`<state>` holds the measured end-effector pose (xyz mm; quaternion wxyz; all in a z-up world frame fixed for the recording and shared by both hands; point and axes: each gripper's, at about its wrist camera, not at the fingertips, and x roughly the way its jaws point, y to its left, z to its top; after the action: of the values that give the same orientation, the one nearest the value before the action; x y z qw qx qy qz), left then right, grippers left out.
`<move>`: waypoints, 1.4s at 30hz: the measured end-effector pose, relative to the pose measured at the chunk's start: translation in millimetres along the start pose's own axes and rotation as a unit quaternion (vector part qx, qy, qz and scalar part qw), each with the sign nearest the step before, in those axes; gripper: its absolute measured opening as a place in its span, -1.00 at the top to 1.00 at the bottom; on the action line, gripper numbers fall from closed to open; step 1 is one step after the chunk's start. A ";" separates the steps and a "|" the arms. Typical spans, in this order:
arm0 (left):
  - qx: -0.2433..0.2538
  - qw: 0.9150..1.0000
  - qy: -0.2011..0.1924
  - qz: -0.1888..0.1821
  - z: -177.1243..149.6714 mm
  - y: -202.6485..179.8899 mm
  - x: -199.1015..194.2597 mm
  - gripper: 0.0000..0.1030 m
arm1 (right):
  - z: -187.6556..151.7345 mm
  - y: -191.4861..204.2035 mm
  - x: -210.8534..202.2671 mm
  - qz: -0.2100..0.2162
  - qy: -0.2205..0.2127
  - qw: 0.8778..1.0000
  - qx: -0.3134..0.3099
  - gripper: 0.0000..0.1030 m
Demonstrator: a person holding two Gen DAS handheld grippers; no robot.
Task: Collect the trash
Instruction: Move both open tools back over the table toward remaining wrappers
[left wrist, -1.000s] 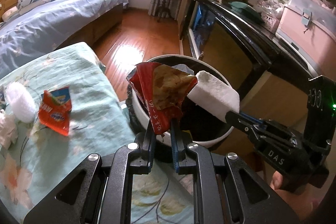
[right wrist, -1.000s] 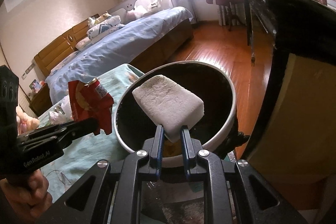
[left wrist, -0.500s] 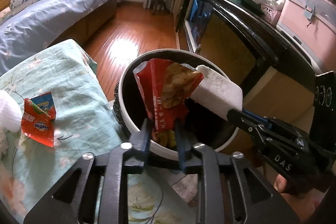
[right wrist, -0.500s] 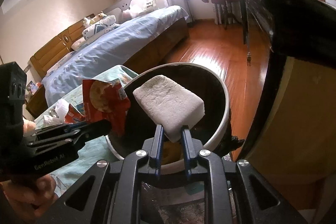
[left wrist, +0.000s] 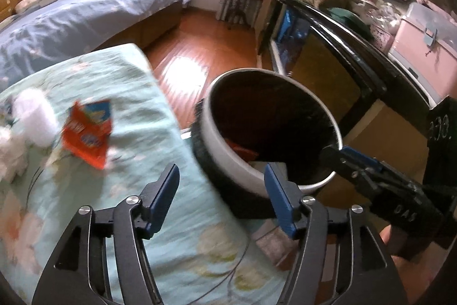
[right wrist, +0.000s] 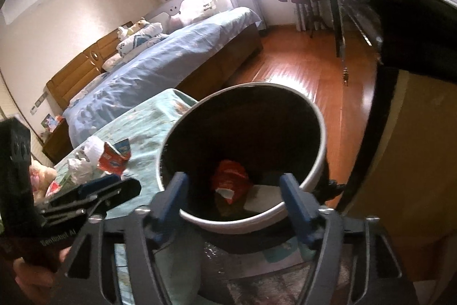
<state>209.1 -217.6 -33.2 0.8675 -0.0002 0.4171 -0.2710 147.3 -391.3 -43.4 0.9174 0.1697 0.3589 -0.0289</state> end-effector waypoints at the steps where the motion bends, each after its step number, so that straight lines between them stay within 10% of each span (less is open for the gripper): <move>1: -0.006 1.000 -0.001 0.004 -3.8 5.2 -2.7 -0.24 | -0.9 2.6 -0.3 0.003 0.000 1.000 -0.002 -0.46; 42: -0.166 0.975 -0.032 0.144 -76.2 184.6 -74.7 -0.40 | -30.8 157.9 59.6 0.118 0.072 0.984 -0.112 -0.77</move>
<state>203.0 -7.7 -70.6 0.8981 -0.0926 0.4242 -0.0698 199.1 -228.4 -58.5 0.8995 0.1084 0.4020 0.1326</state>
